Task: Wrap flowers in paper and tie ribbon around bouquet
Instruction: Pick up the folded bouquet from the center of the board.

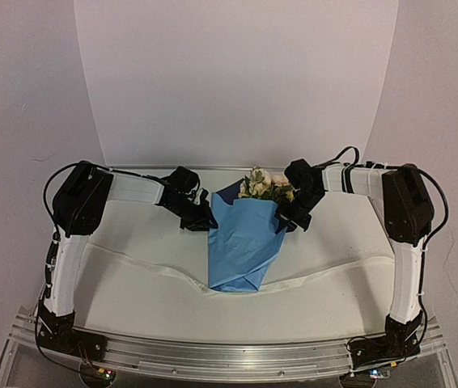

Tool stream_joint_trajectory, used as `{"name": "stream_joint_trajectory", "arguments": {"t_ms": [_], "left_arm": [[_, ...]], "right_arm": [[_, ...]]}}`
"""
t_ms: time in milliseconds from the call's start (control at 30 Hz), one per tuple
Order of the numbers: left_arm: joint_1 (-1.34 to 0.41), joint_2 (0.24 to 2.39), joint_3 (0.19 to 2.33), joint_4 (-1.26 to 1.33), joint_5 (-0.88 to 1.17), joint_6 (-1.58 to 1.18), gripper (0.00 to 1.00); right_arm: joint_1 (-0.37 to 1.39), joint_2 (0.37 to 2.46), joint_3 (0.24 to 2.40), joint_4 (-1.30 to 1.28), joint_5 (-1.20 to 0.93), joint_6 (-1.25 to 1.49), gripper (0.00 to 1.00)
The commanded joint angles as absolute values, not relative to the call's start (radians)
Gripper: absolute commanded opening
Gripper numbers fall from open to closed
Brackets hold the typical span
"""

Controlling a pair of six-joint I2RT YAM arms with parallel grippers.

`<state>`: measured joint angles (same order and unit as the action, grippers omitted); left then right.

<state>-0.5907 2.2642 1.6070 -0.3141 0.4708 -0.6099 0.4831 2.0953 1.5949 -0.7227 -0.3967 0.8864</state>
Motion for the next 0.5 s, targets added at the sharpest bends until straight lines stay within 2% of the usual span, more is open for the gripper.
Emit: {"name": "stream_joint_trajectory", "arguments": {"t_ms": [0, 467], "left_arm": [[-0.597, 2.253, 1.638, -0.352, 0.505, -0.633, 0.15], [-0.591, 2.232, 1.748, -0.448, 0.537, -0.646, 0.03]], "right_arm": [[0.491, 2.085, 1.650, -0.770, -0.370, 0.877, 0.00], [0.490, 2.075, 1.724, -0.838, -0.364, 0.904, 0.00]]}}
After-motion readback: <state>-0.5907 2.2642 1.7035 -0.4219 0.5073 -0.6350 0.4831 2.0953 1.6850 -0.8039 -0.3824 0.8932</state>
